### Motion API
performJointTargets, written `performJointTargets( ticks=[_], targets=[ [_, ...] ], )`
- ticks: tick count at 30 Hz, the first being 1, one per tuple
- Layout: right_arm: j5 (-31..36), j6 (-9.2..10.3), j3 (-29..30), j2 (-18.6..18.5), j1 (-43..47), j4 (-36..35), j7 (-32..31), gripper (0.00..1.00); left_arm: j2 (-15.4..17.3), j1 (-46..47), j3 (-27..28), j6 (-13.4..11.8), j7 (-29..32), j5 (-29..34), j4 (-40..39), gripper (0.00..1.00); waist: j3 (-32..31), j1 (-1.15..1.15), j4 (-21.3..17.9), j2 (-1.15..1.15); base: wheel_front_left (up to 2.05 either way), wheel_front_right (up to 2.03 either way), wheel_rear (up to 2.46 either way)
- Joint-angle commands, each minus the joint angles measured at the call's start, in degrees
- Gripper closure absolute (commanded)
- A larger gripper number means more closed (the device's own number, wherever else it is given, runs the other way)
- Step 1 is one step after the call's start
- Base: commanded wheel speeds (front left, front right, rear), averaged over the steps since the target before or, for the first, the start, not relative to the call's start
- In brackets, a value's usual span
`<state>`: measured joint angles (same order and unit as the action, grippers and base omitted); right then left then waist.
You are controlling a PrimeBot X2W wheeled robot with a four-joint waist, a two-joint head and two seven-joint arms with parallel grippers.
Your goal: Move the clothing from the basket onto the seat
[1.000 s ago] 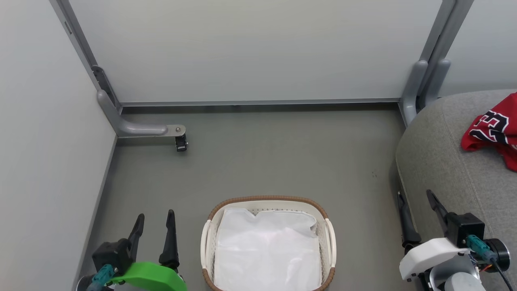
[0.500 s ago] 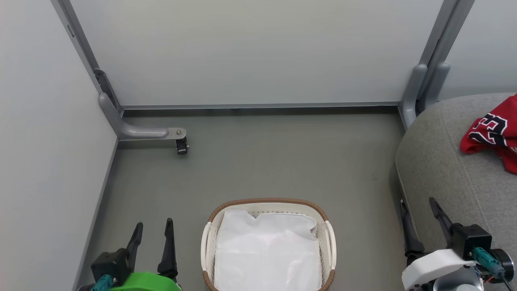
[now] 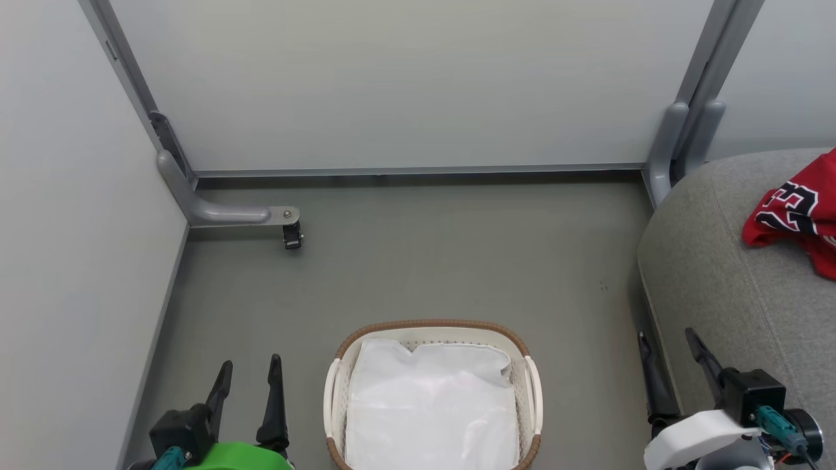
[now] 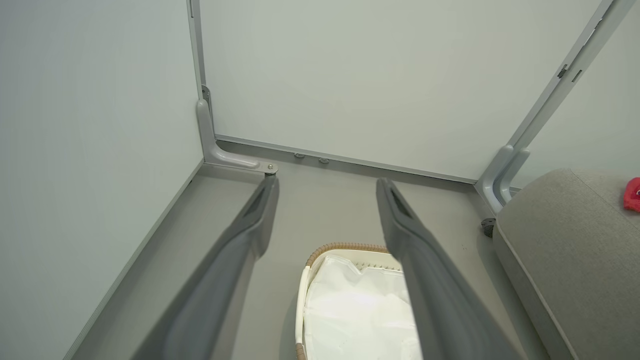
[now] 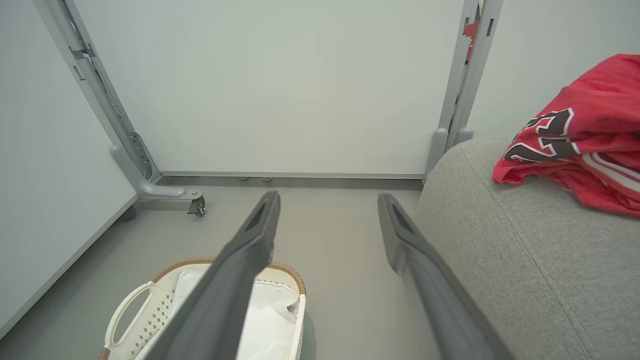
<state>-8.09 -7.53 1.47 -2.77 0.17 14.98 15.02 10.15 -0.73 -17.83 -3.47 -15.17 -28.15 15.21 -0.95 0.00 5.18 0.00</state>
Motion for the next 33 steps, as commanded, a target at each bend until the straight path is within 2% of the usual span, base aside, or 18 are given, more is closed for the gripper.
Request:
performJointTargets(
  ticks=[1,12,13,18,33],
  targets=[
    [-0.21,0.08,-0.07,-0.22,0.15,0.2,0.22,0.0,-0.1,-0.81,0.34,0.3,0.04,0.37,0.19,0.0,0.0,0.0,0.01,0.0,0.0,0.0,0.0],
    [-0.47,0.08,-0.64,-0.23,-0.43,1.2,0.23,0.0,-0.81,-0.38,0.66,1.02,0.04,0.65,0.56,0.0,0.11,0.0,-0.02,0.0,0.0,0.0,0.0],
    [-0.12,0.0,-0.63,0.0,-0.15,1.08,0.0,1.0,-0.73,-0.01,0.63,0.83,0.0,0.41,0.36,1.0,0.11,0.0,-0.02,0.0,0.0,0.0,0.0],
    [-0.91,0.0,-0.41,0.47,0.48,3.07,-0.47,1.0,-0.98,-0.07,0.61,0.98,0.23,-0.47,2.16,1.0,0.12,0.0,-0.05,0.0,0.0,0.0,0.0],
    [-17.44,0.01,0.66,0.33,-0.94,2.14,-4.63,1.0,-2.14,1.47,5.25,2.97,4.39,-13.16,1.52,1.0,0.24,0.0,-0.67,0.0,0.0,0.0,0.0]
  ],
)
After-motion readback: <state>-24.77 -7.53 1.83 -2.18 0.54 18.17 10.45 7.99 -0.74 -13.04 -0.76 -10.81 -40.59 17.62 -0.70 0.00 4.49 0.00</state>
